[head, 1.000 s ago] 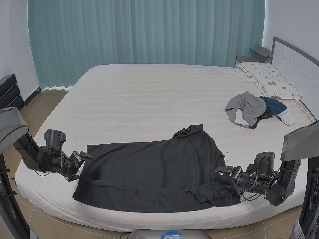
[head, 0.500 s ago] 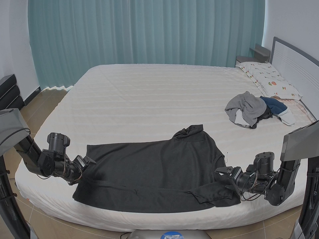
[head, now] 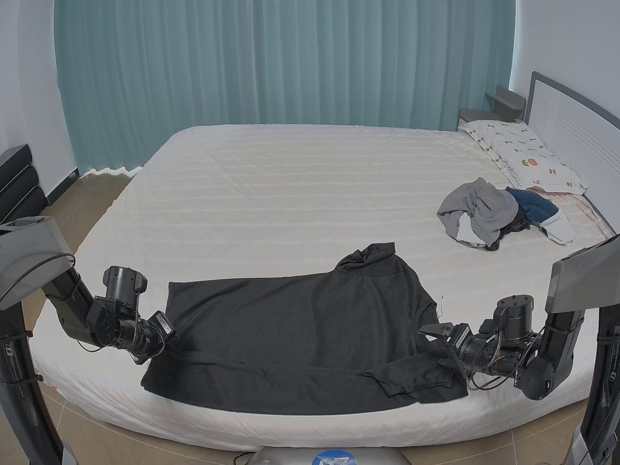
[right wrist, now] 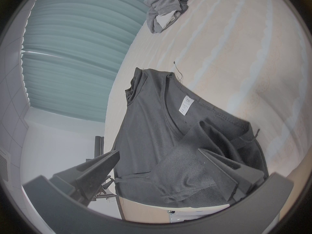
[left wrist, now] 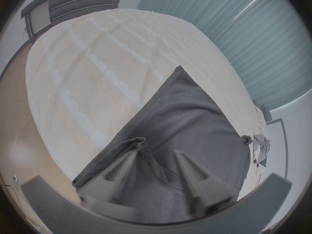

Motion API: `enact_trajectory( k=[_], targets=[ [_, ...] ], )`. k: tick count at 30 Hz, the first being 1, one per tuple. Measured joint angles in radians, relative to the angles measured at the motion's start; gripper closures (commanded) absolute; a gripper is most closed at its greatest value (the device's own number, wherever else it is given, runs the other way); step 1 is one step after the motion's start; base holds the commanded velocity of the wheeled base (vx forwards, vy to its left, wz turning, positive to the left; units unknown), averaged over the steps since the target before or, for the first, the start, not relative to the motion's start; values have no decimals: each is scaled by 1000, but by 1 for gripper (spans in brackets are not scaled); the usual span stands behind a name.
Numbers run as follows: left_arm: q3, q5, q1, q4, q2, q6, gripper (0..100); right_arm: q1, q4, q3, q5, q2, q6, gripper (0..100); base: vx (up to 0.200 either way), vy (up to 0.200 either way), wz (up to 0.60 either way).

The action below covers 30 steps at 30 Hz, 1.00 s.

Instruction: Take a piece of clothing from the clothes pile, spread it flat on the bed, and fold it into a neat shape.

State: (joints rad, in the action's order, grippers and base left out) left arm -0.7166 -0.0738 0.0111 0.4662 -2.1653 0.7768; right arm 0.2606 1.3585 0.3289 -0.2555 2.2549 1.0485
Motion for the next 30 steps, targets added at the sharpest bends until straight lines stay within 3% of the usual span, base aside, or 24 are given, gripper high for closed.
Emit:
enact_trajectory(
  k=[8,17,24,30],
  targets=[
    [-4,85,-9,3,-16,2,100,-3,-11,6,3,-31,-94,0,0,0,0],
    [-16,99,-10,3,-43,3,100,-24,-21,86,-3,20,-259,0,0,0,0],
    [-14,100,-11,3,-50,4,100,-76,-54,127,-116,64,-324,0,0,0,0],
    [-14,100,-11,3,-51,5,100,-109,-49,121,-148,92,-387,0,0,0,0]
  ],
)
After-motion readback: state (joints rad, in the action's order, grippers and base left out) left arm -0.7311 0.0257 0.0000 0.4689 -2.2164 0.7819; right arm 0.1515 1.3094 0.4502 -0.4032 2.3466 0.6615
